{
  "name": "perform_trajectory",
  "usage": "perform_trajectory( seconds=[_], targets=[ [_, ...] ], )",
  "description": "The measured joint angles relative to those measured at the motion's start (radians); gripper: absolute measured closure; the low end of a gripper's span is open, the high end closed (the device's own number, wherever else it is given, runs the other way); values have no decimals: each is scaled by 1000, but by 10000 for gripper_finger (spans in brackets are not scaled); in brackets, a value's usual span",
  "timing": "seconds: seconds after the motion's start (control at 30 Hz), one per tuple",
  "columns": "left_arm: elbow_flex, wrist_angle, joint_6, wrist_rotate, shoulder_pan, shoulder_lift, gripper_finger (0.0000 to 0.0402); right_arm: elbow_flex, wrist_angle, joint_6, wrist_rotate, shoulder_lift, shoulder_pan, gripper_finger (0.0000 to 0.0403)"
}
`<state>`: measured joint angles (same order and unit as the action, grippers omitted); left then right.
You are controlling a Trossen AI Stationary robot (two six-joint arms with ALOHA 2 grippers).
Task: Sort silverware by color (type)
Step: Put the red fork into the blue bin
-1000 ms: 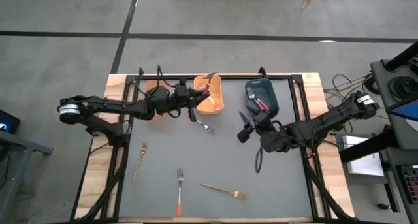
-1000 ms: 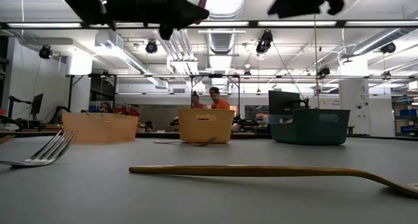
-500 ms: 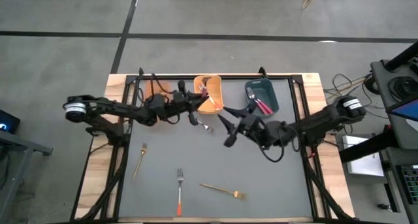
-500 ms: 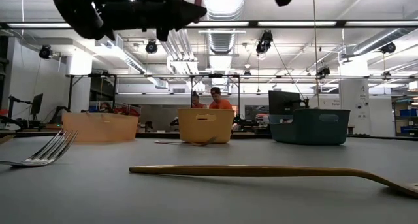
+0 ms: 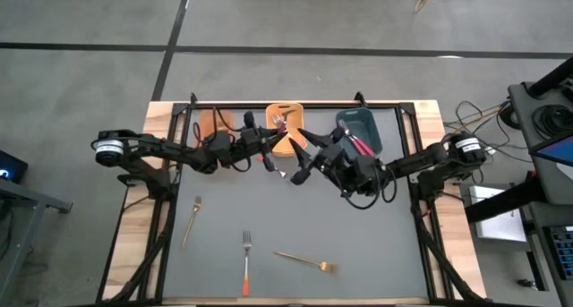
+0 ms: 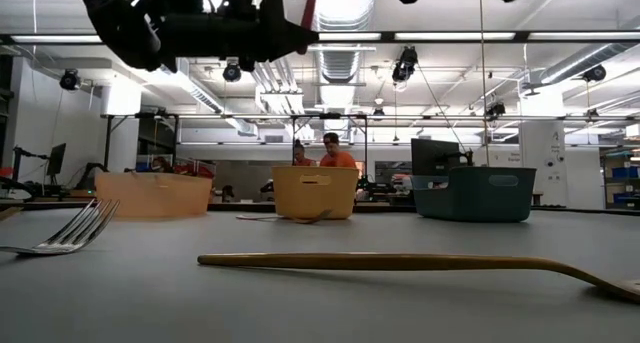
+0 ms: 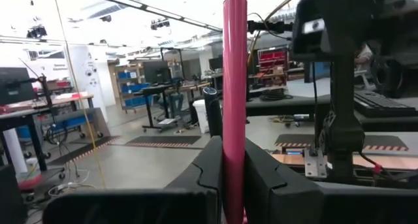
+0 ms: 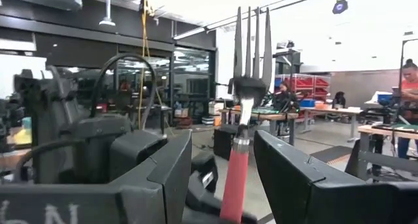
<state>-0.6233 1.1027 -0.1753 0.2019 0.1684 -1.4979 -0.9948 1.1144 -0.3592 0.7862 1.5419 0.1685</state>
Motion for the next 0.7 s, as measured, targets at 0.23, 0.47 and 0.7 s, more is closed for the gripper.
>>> perform_trajectory(
  seconds=[0.23, 0.47, 0.7],
  targets=[
    [4, 0, 0, -1, -1, 0, 389, -118, -202, 79, -14, 37, -38, 245],
    [5, 5, 0, -1, -6, -3, 389, -222, -261, 76, 116, 93, -43, 245],
    [5, 5, 3, -1, -9, -3, 389, -240, -265, 48, 183, 110, -48, 245]
  ],
)
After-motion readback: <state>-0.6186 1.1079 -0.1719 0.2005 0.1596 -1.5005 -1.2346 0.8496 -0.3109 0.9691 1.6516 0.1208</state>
